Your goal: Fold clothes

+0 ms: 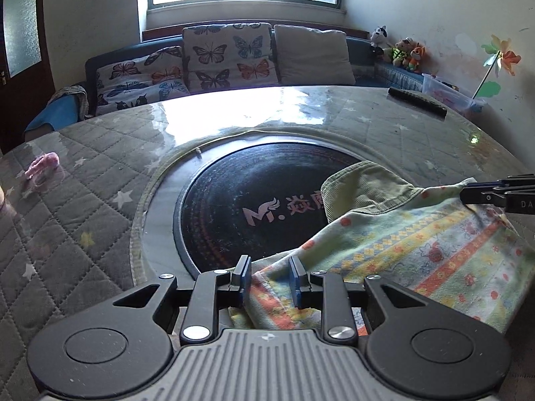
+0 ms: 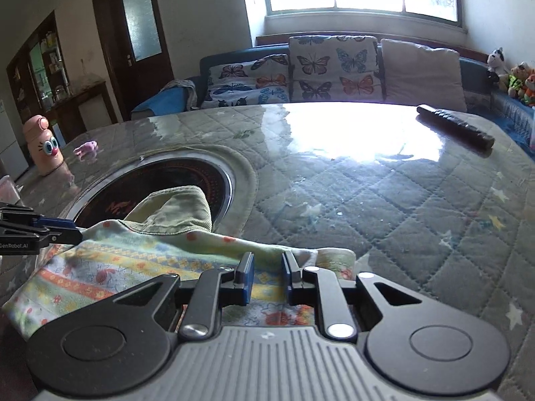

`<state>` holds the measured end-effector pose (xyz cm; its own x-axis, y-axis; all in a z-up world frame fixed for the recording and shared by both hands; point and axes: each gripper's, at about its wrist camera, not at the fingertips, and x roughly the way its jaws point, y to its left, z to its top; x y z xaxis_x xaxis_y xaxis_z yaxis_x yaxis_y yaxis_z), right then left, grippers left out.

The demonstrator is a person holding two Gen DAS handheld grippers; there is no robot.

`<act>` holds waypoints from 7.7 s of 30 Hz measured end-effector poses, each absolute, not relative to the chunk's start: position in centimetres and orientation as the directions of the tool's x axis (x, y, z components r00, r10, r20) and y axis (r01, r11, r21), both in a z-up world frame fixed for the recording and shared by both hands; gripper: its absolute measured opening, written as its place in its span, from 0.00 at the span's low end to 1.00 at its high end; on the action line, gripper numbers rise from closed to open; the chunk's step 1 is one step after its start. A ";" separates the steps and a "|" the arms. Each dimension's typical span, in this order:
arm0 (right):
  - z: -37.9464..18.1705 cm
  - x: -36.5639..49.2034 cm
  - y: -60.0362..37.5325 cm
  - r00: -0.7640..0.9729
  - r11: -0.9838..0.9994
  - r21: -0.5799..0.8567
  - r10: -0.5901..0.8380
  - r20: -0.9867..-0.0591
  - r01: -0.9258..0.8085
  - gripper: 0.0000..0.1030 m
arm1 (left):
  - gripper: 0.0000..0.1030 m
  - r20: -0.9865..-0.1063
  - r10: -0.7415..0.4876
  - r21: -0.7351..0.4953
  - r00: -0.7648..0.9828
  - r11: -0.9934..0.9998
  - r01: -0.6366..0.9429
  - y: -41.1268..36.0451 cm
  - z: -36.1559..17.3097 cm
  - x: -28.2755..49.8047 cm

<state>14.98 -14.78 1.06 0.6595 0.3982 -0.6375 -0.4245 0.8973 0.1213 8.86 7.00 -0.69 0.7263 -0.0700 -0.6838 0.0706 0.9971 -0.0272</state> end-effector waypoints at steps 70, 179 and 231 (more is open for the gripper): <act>4.2 4.5 -8.0 0.565 0.732 0.053 0.568 -0.599 -0.679 0.24 | 0.12 -0.683 -0.343 -0.654 0.645 0.680 -0.331 11.0 -1.8 5.1; 1.6 11.2 -28.1 0.764 0.991 0.109 0.128 -0.633 -0.076 0.38 | 0.20 -0.713 -0.433 -0.198 0.551 0.879 0.434 -16.8 2.2 18.8; 1.2 0.1 -24.8 0.807 0.999 0.041 -0.005 -0.591 0.036 1.00 | 1.00 -0.677 -0.317 -0.080 0.665 0.929 0.362 -12.2 1.1 5.5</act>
